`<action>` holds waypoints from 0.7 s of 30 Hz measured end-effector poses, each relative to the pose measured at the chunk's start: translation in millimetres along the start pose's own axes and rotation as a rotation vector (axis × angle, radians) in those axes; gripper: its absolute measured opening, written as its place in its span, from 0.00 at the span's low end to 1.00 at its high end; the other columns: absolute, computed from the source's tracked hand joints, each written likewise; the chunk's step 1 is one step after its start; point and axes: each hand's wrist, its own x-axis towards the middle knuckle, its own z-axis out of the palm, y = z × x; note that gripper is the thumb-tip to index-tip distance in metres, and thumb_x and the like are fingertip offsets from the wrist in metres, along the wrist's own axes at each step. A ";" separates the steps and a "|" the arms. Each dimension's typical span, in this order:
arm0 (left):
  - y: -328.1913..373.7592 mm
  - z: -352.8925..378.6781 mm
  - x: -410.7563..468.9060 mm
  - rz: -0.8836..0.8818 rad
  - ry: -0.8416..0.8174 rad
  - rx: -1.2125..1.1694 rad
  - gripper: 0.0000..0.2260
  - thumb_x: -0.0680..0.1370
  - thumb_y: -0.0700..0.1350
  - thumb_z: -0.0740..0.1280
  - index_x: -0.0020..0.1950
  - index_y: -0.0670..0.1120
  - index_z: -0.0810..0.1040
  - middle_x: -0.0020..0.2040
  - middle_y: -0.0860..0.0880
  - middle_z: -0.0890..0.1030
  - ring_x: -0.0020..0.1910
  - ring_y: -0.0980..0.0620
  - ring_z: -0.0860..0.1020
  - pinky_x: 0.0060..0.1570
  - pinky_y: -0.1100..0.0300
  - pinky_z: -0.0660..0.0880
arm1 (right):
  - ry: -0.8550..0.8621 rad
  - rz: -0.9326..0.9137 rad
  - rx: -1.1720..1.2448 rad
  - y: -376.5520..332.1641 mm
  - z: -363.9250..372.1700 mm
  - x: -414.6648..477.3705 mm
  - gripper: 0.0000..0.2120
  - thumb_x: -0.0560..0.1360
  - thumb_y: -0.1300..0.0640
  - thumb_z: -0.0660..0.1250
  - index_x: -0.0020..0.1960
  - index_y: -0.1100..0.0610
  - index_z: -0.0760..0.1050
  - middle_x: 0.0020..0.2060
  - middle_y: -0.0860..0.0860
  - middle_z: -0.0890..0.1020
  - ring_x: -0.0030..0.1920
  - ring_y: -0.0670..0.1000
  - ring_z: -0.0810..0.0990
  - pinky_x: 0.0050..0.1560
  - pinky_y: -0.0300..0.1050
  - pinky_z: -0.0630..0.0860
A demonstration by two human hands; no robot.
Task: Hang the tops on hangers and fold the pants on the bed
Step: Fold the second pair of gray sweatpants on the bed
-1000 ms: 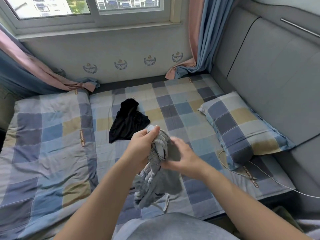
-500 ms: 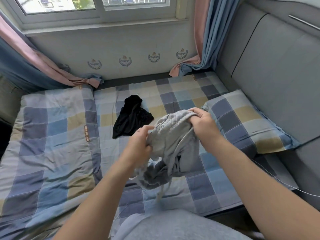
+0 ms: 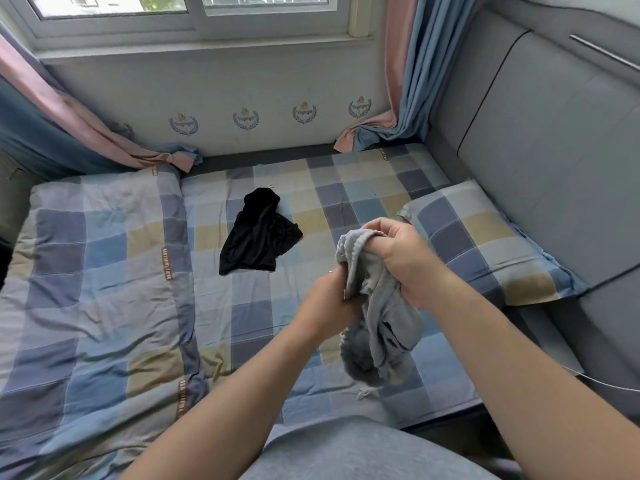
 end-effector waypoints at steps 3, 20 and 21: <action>-18.2 3.2 -0.8 -0.073 0.065 0.017 0.05 0.77 0.37 0.64 0.46 0.47 0.73 0.43 0.50 0.80 0.42 0.45 0.77 0.34 0.58 0.68 | 0.081 -0.074 -0.067 -2.0 -12.2 1.9 0.04 0.73 0.60 0.72 0.42 0.54 0.78 0.39 0.55 0.81 0.40 0.52 0.79 0.39 0.46 0.77; -173.7 -77.2 -70.9 -0.860 0.251 0.317 0.09 0.76 0.39 0.63 0.39 0.49 0.78 0.40 0.46 0.81 0.40 0.44 0.78 0.40 0.55 0.76 | 0.435 0.211 -0.954 121.6 -126.3 28.5 0.11 0.73 0.68 0.63 0.42 0.52 0.75 0.44 0.56 0.80 0.46 0.60 0.76 0.45 0.52 0.76; -179.2 -80.8 -72.4 -0.889 0.265 0.276 0.09 0.75 0.38 0.63 0.40 0.48 0.79 0.40 0.44 0.82 0.41 0.43 0.79 0.41 0.55 0.77 | 0.468 0.236 -0.934 128.1 -129.1 27.7 0.10 0.73 0.69 0.62 0.44 0.54 0.76 0.46 0.57 0.80 0.46 0.60 0.76 0.45 0.51 0.75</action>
